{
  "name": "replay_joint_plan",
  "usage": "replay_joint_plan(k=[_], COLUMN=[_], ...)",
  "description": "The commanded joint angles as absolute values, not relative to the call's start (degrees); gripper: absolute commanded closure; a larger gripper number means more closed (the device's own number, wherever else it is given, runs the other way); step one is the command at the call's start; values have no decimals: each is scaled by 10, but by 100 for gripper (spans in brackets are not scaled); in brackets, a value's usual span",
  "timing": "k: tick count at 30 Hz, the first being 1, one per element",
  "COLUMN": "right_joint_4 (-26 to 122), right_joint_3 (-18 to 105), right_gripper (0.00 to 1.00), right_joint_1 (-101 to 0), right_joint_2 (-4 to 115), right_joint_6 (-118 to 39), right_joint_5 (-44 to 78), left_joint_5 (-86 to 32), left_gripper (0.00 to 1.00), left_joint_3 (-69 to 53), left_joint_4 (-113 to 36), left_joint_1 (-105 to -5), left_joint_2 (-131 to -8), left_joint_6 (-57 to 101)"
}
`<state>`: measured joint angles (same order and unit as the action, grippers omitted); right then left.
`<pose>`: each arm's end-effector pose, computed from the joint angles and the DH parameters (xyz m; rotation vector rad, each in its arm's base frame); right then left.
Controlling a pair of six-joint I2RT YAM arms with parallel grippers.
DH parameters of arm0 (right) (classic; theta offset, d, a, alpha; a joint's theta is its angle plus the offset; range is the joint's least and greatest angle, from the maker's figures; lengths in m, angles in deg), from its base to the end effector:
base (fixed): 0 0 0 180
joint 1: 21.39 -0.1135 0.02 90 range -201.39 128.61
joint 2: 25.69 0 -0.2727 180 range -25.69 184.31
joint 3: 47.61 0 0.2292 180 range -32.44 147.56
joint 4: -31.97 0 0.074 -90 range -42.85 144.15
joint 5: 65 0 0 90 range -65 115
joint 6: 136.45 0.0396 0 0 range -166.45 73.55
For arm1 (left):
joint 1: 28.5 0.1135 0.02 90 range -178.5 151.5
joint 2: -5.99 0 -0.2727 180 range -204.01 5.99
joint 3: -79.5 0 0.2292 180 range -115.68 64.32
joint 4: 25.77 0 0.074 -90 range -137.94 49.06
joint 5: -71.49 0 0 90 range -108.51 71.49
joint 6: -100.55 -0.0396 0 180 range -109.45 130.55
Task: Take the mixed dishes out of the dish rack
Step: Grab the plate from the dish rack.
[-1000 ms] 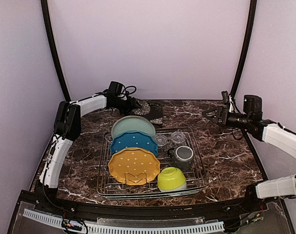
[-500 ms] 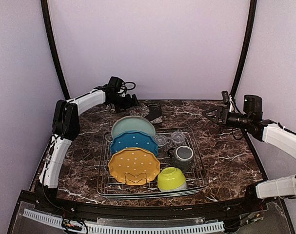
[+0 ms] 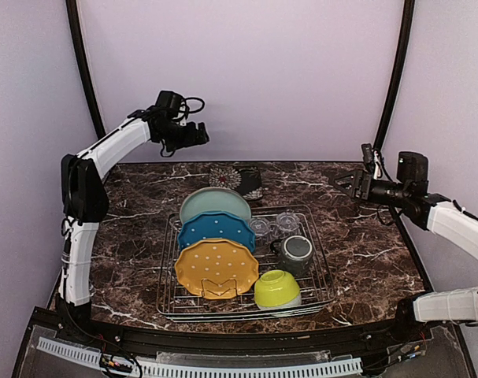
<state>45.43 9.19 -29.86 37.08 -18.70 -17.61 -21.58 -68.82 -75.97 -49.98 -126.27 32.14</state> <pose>0.2141 0.0590 0.2978 -0.1995 1.9680 1.1262 0.4809 -0.1915 0.3150 0.0292 2.2068 -0.4845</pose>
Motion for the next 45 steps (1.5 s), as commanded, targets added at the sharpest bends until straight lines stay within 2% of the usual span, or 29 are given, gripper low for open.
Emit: replay_joint_plan(k=[1, 5, 10, 14, 20, 31, 41, 45], right_joint_4=[448, 447, 446, 444, 437, 432, 420, 420], right_joint_3=[83, 82, 82, 78, 77, 92, 96, 95], right_gripper=[1, 1, 1, 1, 1, 1, 2, 1], right_joint_1=[-292, -291, -290, -289, -289, -289, -289, -289], right_joint_2=[357, 361, 357, 353, 361, 380, 392, 393], right_joint_6=[-196, -201, -206, -210, -212, -209, -203, -203], right_joint_5=[-180, -185, -185, -185, -194, -211, -218, -217], left_joint_5=[-168, -142, -147, -160, -295, -414, -420, -386], left_gripper=[1, 1, 1, 1, 1, 1, 1, 3], left_joint_3=[-672, -571, -319, -224, -169, -135, -111, -126], left_joint_4=[-833, -805, -638, -616, -676, -790, -860, -882], left_joint_1=[-475, -462, -460, -460, -462, -560, -682, -715], left_joint_2=[-1167, -1084, -927, -811, -700, -621, -619, -644], left_joint_6=[304, 265, 215, 174, 87, -52, -131, -145])
